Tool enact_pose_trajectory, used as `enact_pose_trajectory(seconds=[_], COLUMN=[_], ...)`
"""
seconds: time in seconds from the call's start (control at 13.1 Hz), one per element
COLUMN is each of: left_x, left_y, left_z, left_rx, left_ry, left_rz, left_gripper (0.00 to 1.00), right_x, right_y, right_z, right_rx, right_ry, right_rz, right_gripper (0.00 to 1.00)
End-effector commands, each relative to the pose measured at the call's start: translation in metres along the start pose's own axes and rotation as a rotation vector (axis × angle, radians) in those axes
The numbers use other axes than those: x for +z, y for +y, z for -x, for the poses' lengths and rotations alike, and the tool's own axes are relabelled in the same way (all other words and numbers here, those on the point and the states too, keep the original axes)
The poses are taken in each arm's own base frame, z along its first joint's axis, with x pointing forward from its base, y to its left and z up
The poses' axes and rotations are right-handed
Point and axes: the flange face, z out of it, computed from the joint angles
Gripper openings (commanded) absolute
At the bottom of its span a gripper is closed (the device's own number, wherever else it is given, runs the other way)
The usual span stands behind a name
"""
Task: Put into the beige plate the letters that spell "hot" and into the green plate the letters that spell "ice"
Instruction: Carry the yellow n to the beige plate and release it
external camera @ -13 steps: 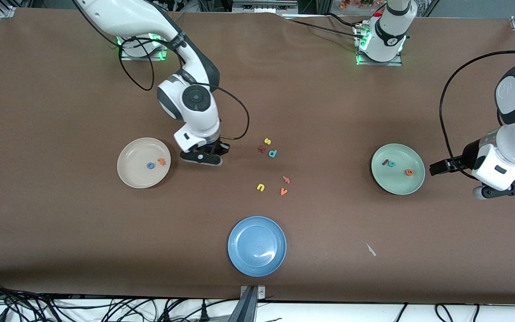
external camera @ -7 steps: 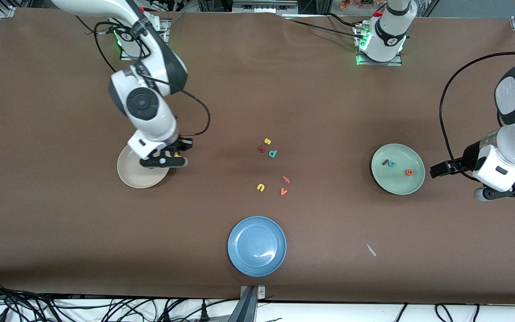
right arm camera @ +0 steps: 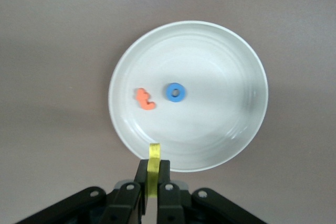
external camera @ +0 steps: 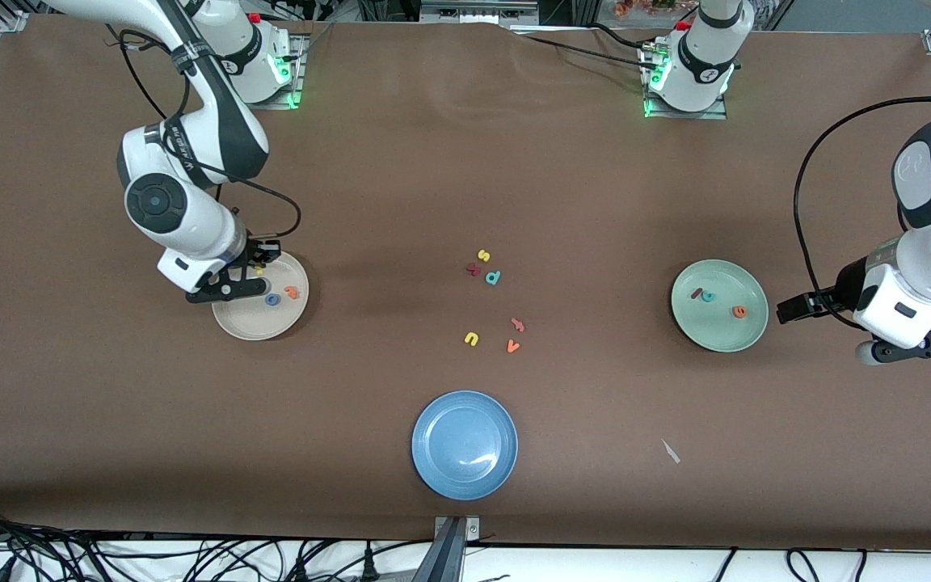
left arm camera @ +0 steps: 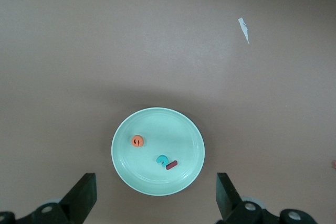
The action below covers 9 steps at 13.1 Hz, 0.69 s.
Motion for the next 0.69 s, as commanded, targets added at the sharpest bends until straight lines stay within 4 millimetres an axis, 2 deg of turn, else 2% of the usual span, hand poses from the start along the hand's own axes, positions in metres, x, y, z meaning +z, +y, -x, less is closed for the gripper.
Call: enact_pose_trajectory(seconds=[0.0,0.23,0.3,0.38,0.46,0.53,0.61], left_x=[0.0,0.0,0.0,0.0,0.0,0.0,0.0], left_y=[0.0,0.0,0.0,0.0,0.0,0.0,0.0], left_z=[-0.001,-0.001,-0.001,-0.001,-0.001,-0.001,-0.001], left_rx=[0.022,0.022,0.022,0.022,0.022,0.022,0.022], left_ry=[0.012,0.012,0.012,0.013,0.013,0.013,0.013], left_rz=[0.005,0.005,0.005,0.005,0.005,0.005,0.005], left_gripper=[1.0,1.0,1.0,1.0,1.0,1.0,1.0], right_x=[0.017,0.023,0.023,0.024,0.025,0.026,0.026], right_y=[0.021,0.032,0.035,0.036,0.038,0.039,0.04], right_z=[0.029,0.032,0.032,0.032,0.031,0.031,0.031], right_rx=[-0.046,-0.067,-0.068,-0.064,-0.061,-0.06,-0.058], right_ry=[0.038,0.033,0.034,0.033,0.031,0.031,0.031], right_rz=[-0.012,-0.01,-0.01,-0.011,-0.012,-0.012,-0.012], right_gripper=[0.0,0.0,0.11,0.3,0.59,0.68,0.69])
